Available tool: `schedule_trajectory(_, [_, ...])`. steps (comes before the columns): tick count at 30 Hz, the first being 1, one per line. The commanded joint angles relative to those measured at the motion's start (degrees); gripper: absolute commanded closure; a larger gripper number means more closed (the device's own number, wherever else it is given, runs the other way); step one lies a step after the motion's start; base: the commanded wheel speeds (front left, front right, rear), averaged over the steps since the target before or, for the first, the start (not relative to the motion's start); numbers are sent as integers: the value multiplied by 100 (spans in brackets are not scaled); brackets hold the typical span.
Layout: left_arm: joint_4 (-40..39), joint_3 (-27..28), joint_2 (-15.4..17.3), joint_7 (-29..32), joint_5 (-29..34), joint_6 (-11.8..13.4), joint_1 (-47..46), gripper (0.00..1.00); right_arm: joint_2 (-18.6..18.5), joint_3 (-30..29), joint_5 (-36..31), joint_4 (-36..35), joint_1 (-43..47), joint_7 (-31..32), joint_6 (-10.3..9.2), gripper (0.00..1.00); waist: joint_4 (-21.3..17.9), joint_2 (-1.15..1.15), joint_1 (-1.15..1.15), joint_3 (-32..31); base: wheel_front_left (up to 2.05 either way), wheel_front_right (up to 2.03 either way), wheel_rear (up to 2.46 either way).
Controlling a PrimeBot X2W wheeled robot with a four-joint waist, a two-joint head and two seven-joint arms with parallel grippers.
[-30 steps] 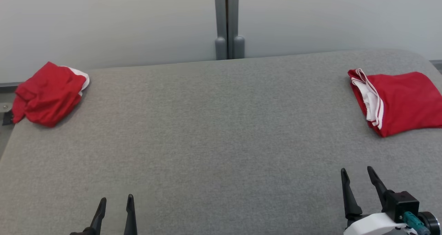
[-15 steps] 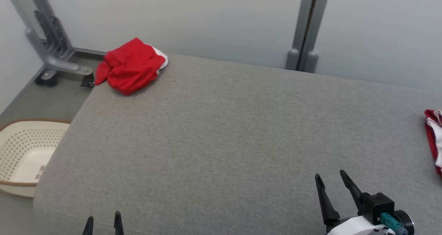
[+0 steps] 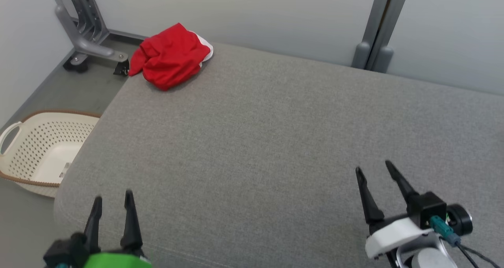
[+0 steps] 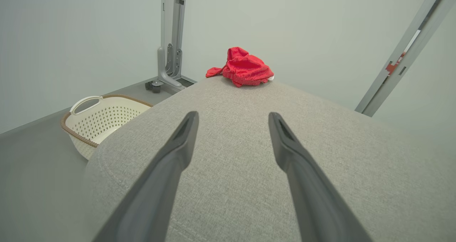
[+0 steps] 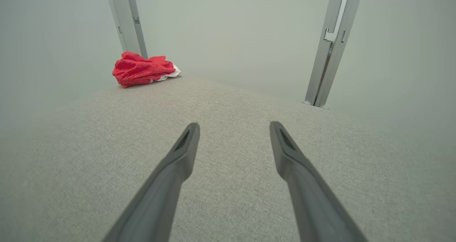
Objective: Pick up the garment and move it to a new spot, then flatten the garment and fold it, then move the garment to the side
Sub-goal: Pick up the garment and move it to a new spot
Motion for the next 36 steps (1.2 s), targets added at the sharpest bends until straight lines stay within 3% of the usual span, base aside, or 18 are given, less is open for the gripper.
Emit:
schedule_trajectory(1, [71,-31,6,1,-60,-71,-492,0,-29,-80,-200,-102,-287,-14,-11,0,-401,0,0,1307,0,0,0])
schedule_trajectory(4, [410,-105,108,3,-330,-181,-1369,0,-102,-173,-523,-281,-724,-14,-11,0,-429,0,0,2061,0,0,0])
schedule_trajectory(11, [1285,-537,842,227,-1106,-266,-3614,0,-483,-241,-820,-697,-1568,133,-11,0,-505,0,0,3297,0,0,0])
schedule_trajectory(15, [1786,-1014,1397,505,-1771,-263,-4600,0,-615,-136,-806,-976,-1818,286,-11,0,-607,0,0,3591,0,0,0])
schedule_trajectory(21, [2825,-1491,1813,850,-2613,-265,-5734,0,-934,176,-761,-1438,-1830,620,-11,0,-763,0,0,3779,0,0,0])
schedule_trajectory(30, [4401,-1958,2177,772,-2853,-253,-7002,0,-1348,323,-641,-2449,-1603,1270,-11,0,-1001,0,0,4156,0,0,0])
schedule_trajectory(36, [5327,-2205,2305,804,-2887,-253,-7448,0,-1422,217,-585,-3048,-1281,1576,-11,0,-1109,0,0,4318,0,0,0])
